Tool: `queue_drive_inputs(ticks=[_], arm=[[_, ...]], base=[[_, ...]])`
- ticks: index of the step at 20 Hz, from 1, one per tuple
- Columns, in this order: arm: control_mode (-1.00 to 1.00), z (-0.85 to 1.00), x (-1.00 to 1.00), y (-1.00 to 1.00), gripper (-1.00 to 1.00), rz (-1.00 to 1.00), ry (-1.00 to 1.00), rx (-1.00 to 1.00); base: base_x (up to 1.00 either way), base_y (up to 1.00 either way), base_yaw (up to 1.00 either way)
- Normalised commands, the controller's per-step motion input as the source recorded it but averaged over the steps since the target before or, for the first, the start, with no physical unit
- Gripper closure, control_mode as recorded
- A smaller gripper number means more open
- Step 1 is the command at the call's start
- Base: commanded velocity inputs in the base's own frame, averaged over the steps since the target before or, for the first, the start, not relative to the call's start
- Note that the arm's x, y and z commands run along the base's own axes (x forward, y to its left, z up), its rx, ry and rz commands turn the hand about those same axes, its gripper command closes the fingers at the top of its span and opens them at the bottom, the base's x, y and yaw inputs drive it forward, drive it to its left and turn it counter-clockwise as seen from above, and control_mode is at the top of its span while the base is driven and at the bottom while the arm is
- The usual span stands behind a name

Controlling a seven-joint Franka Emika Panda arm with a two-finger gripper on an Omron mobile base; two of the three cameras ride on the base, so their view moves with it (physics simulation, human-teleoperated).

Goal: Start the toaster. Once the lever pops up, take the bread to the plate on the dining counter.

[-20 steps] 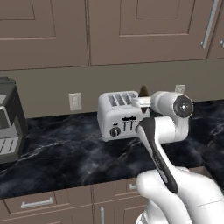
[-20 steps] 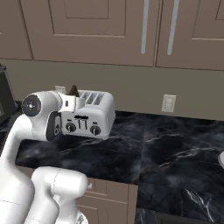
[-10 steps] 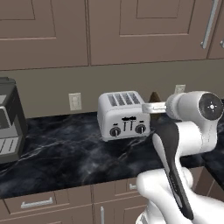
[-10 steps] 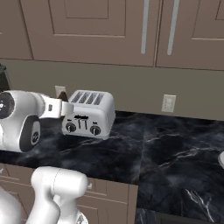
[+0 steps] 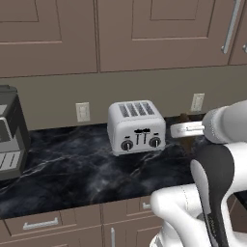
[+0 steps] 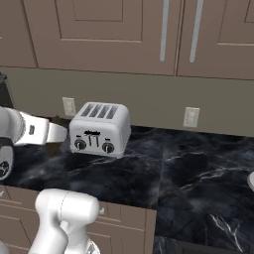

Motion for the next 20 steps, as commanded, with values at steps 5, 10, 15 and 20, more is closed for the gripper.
queue_drive_inputs(ticks=[5, 10, 15, 20], arm=[[-1.00, 0.20, -0.44, 0.00, 1.00, 0.00, 0.05, -0.03], [-1.00, 0.25, 0.00, -0.03, 1.00, 0.02, 0.07, 0.00], [-1.00, 0.10, 0.01, -0.02, 1.00, 0.05, 0.06, 0.00], [-1.00, 0.00, 0.00, 0.00, 1.00, 0.00, 0.03, 0.00]], base=[[0.00, 0.00, 0.00], [0.00, 0.00, 0.00], [0.00, 0.00, 0.00], [0.00, 0.00, 0.00]])
